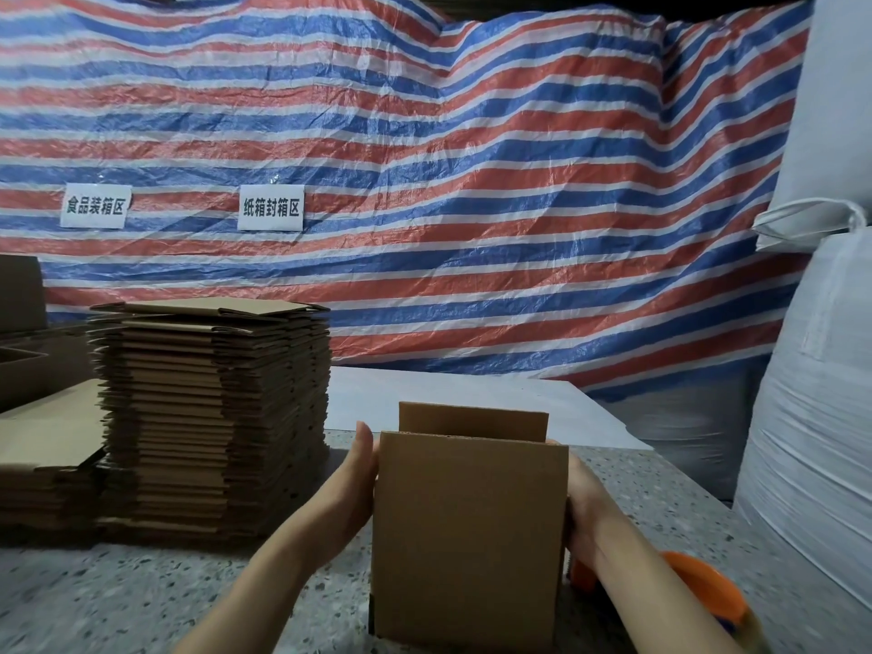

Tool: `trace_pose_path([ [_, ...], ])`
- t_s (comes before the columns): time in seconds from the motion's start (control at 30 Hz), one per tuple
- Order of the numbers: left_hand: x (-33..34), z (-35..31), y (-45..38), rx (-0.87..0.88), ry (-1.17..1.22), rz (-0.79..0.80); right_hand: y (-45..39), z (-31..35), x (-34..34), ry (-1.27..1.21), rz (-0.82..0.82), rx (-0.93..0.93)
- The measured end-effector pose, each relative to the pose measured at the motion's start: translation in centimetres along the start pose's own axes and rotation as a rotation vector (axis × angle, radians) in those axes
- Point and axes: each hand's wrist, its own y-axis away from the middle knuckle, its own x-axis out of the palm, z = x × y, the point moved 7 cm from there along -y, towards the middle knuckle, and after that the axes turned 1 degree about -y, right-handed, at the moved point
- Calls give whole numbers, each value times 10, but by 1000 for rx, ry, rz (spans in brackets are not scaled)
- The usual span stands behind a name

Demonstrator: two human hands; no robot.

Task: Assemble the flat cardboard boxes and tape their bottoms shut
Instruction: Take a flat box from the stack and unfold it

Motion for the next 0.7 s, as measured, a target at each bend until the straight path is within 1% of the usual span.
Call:
trace_pose_path([
  [0.07, -3, 3, 0, -45, 2, -26, -2, -1, -1, -12, -13, 1],
  [0.17, -1, -1, -4, -26, 1, -66, -6, -4, -2, -28, -32, 10],
  [0.37, 0, 1, -7, -18, 63, -251, -1, -8, -4, -101, -21, 26],
  [0.47, 0, 0, -9, -26, 122, -327, 3, -9, -2, -161, 39, 10],
  [0.6, -2, 2, -7, -21, 126, -449, 12, -1, 0, -98, 116, -50],
  [0.7, -1, -1, -9, 20, 167, -427, 12, 2, -1, -116, 137, -62],
])
